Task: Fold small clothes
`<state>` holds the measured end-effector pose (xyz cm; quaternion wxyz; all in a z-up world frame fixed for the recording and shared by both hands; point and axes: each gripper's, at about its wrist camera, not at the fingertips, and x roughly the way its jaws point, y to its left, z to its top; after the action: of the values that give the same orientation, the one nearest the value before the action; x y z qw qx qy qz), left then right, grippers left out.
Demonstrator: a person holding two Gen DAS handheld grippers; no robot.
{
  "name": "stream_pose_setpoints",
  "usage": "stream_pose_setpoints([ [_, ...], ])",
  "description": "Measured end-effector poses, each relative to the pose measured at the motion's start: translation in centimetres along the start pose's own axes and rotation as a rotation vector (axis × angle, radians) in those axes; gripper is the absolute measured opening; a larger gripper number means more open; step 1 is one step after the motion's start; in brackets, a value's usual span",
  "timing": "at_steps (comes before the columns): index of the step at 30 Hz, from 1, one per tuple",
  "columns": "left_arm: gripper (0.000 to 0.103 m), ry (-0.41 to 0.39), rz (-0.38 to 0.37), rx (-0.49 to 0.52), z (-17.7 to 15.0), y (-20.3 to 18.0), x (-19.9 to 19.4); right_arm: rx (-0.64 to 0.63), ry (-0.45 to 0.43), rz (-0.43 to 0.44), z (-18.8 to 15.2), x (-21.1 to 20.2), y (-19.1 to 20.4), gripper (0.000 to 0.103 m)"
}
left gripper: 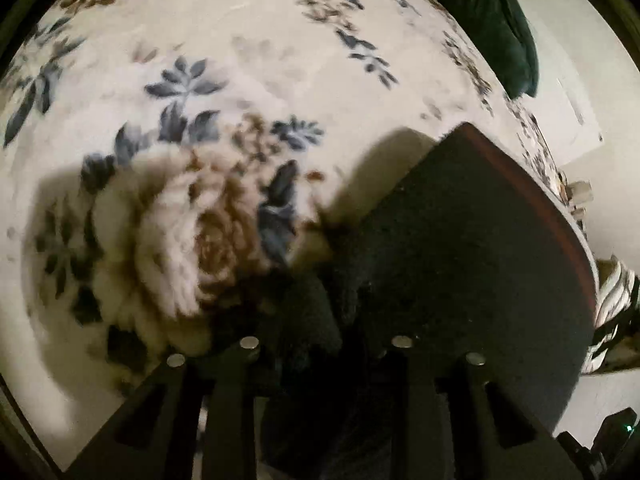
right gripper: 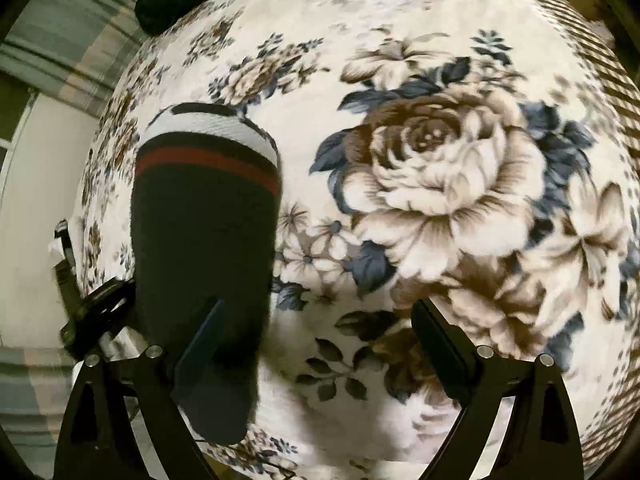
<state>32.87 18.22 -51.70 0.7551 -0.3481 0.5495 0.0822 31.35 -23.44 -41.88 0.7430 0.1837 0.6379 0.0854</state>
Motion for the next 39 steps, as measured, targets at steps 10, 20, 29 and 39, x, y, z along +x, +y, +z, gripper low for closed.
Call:
stream_pose_setpoints([
  [10, 0.088, -0.035, -0.147, -0.266, -6.0, 2.0, -6.9, 0.039, 0.058, 0.253, 5.1, 1.6, 0.8, 0.103],
  [20, 0.103, 0.027, -0.217, -0.45, -11.8, 3.2, -0.5, -0.017, 0.277, 0.461, 12.4, 12.8, 4.4, 0.103],
  [29, 0.103, 0.03, -0.241, -0.425, -11.2, 3.8, 0.0, -0.094, 0.264, 0.381, 12.3, 14.5, 6.0, 0.09],
  [39, 0.103, 0.125, -0.227, -0.027, -5.0, -3.6, 1.8, 0.281, 0.033, 0.481, 1.9, 6.0, -3.6, 0.064],
])
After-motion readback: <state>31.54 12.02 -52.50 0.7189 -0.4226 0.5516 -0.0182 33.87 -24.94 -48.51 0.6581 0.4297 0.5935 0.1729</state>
